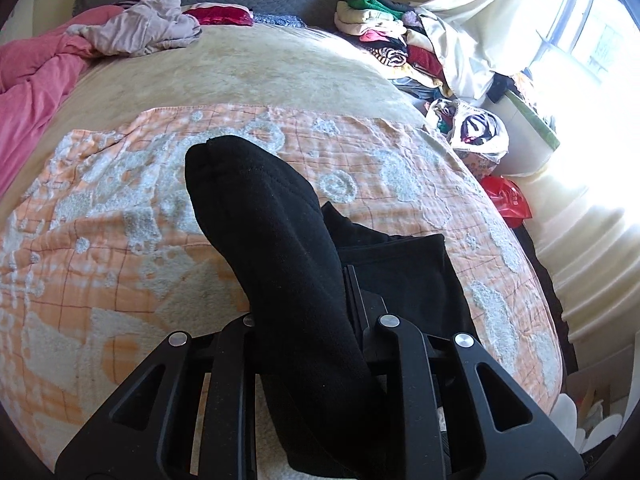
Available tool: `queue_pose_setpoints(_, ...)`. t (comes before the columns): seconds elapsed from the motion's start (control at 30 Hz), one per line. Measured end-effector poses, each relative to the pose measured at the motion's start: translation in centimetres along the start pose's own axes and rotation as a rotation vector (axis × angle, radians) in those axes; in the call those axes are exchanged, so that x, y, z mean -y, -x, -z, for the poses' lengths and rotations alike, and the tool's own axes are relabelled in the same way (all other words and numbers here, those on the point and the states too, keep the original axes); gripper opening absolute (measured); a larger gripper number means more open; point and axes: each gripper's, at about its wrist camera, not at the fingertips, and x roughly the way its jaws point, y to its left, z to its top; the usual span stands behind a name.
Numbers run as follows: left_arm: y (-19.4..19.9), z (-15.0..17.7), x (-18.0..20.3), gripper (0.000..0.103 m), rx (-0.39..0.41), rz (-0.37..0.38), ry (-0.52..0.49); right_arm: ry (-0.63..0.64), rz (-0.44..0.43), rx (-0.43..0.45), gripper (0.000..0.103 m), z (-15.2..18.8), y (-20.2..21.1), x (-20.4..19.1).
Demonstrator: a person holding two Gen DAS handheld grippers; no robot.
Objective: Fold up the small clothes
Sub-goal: 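Lift the held edge and fold it over the sweatshirt with both grippers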
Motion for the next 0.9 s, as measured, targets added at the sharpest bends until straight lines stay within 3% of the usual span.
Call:
queue_pose_setpoints(0.43, -4.3, 0.7, 6.5, 0.014, -0.083, -0.001, -0.102, -0.182, 0.009, -0.065, 0.007, 2.6, 1.2, 4.9)
queue_pose_setpoints(0.7, -6.8, 1.7, 8.4, 0.015, -0.142, 0.005, -0.121, -0.338, -0.011, -0.148, 0.007, 4.3, 0.8, 7.4)
queue_pose_setpoints(0.9, -7.6, 2.1, 9.4, 0.015, -0.153, 0.014, -0.126, -0.391, -0.009, -0.158, 0.007, 5.1, 1.0, 8.5)
